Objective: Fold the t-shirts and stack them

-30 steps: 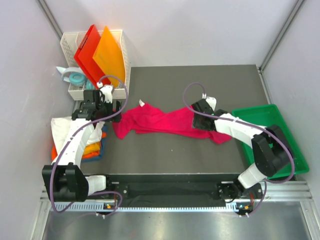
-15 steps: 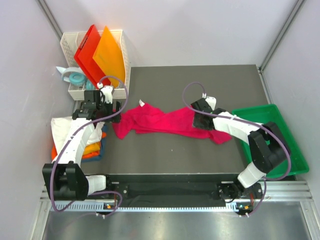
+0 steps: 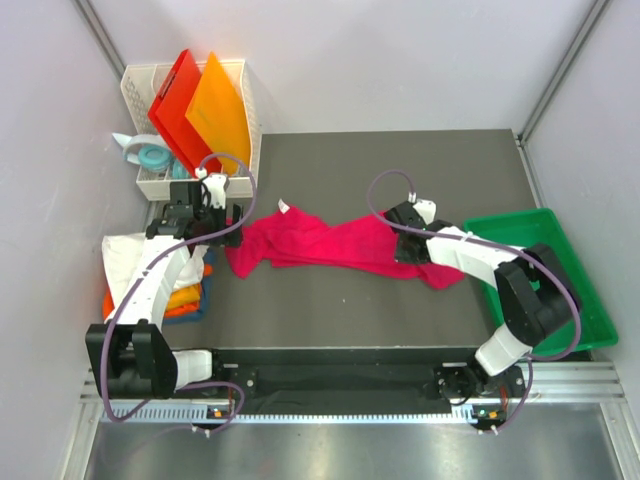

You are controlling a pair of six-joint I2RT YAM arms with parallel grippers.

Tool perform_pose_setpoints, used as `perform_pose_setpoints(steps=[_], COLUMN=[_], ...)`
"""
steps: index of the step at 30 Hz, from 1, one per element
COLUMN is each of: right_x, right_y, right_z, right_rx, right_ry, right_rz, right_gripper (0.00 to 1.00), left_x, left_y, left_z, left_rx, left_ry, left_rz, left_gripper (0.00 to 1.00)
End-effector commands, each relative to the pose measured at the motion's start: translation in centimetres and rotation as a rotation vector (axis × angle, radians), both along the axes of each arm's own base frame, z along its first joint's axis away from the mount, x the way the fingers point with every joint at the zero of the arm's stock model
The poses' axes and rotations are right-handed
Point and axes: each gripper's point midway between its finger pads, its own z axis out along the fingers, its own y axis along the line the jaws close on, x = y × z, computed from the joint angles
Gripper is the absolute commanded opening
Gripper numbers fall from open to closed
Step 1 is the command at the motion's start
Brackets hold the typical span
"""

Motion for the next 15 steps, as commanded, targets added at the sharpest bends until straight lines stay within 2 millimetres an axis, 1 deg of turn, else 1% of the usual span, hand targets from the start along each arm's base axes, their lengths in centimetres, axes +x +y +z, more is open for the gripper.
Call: perform_pose_setpoints(steps=[1, 3, 6, 9, 10, 11, 12, 13, 15], right_x=[0.8, 1.1, 1.8, 2.8, 3.5, 3.7, 4.0, 4.4, 4.6], right_y=[0.2, 0.2, 0.6, 1.0, 1.0, 0.9, 1.0, 1.0, 1.0], right_z=[0.8, 1.7, 4.5, 8.8, 11.0, 12.7, 13.8, 15.5, 17.2], right_rx=[0.016, 0.015, 0.007, 0.018, 0.018, 0.028, 0.031, 0.034, 0.031], right_ry=[-0.042, -0.069, -0.147, -0.243, -0.284, -0.321, -0.345, -0.371, -0.389], right_rz=[-0.016, -0.015, -0.004, 0.005, 0.001, 0.0, 0.001, 0.005, 0.002], right_gripper=[0.0, 0.0, 0.0, 0.0, 0.0, 0.0, 0.0, 0.0, 0.0], left_x=[-0.1, -0.2, -0.2, -0.2, -0.1, 0.0, -0.1, -0.1, -0.1], left_y=[0.1, 0.1, 0.2, 0.1, 0.0, 0.0, -0.2, -0.2, -0.4], left_z=[-0.4, -0.4, -0.3, -0.3, -0.3, -0.1, -0.1, -0.2, -0.4], left_rx=[-0.005, -0.003, -0.003, -0.012, -0.014, -0.018, -0.027, -0.03, -0.038], left_ry=[0.005, 0.005, 0.002, 0.002, 0.001, -0.006, -0.005, -0.003, -0.001], left_rz=[0.012, 0.014, 0.02, 0.024, 0.024, 0.026, 0.023, 0.022, 0.021], left_gripper=[0.89, 0.89, 0.89, 0.9, 0.9, 0.91, 0.91, 0.92, 0.92])
